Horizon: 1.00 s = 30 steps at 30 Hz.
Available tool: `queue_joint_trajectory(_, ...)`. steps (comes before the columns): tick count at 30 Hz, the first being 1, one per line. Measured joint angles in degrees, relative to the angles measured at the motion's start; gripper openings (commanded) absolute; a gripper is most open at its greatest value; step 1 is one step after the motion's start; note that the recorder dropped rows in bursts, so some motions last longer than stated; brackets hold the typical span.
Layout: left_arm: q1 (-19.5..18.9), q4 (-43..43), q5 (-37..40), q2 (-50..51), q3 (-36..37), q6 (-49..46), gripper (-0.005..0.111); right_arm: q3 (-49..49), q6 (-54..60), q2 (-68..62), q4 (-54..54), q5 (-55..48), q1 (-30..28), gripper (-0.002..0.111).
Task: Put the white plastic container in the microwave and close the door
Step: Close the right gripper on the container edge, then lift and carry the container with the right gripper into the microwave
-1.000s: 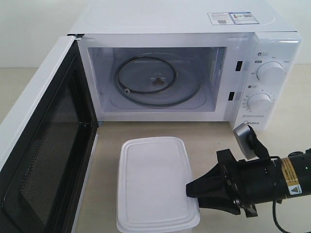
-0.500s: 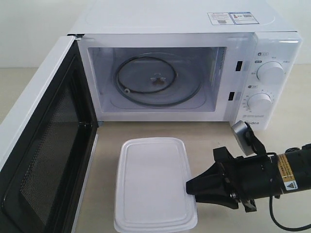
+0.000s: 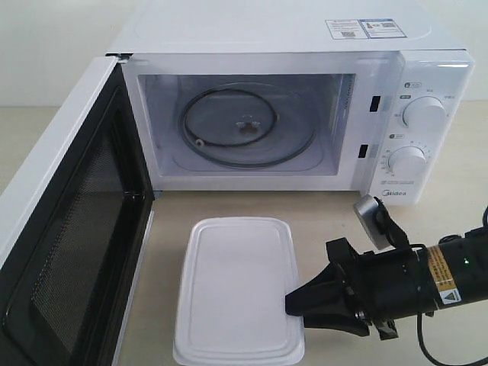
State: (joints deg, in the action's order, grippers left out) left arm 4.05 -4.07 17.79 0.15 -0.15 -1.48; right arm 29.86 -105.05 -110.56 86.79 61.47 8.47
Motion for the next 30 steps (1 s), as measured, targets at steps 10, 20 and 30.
queue_joint_trajectory(10,0.0,0.0,0.0,0.0,0.0,0.0,0.004,0.07,2.39,0.0,0.0,0.54,0.1,0.0)
queue_joint_trajectory(20,0.0,0.0,0.0,0.0,0.0,0.0,0.004,0.07,4.83,1.09,-0.55,-0.15,0.1,0.0)
queue_joint_trajectory(30,0.0,0.0,0.0,0.0,0.0,0.0,0.004,-0.03,5.48,8.54,-5.11,-2.04,0.1,0.0)
